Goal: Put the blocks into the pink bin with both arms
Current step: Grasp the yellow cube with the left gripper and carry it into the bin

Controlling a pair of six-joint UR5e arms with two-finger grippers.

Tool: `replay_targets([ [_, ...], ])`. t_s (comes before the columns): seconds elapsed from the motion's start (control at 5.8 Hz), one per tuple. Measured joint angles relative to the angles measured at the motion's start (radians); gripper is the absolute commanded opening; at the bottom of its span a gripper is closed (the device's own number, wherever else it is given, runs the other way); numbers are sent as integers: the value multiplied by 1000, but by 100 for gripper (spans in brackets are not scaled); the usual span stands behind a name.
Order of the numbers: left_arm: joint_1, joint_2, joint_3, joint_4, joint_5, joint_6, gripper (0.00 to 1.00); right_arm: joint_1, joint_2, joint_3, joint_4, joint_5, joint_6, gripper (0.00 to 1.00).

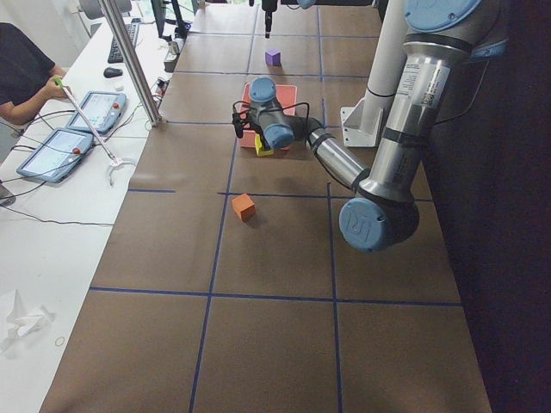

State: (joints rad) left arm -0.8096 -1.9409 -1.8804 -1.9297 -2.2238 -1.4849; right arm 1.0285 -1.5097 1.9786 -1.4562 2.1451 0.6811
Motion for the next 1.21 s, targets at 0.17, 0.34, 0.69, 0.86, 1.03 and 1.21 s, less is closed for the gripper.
replay_targets([
  [0.17, 21, -92, 18, 34, 8, -65, 5, 8, -31, -53, 88, 6, -40, 100],
  [0.34, 68, -167, 58, 55, 63, -109, 5, 9, -51, -108, 172, 14, -72, 100],
  [0.69, 190, -240, 140, 69, 235, -135, 9, 7, -50, -174, 225, 31, -213, 100],
  [0.86, 229, -248, 180, 71, 287, -133, 26, 6, -30, -211, 227, 35, -333, 100],
  [1.03, 271, -250, 211, 76, 342, -130, 88, 5, -8, -235, 227, 38, -422, 100],
  [1.21, 295, -249, 223, 83, 375, -128, 100, -8, 6, -236, 226, 39, -461, 100],
])
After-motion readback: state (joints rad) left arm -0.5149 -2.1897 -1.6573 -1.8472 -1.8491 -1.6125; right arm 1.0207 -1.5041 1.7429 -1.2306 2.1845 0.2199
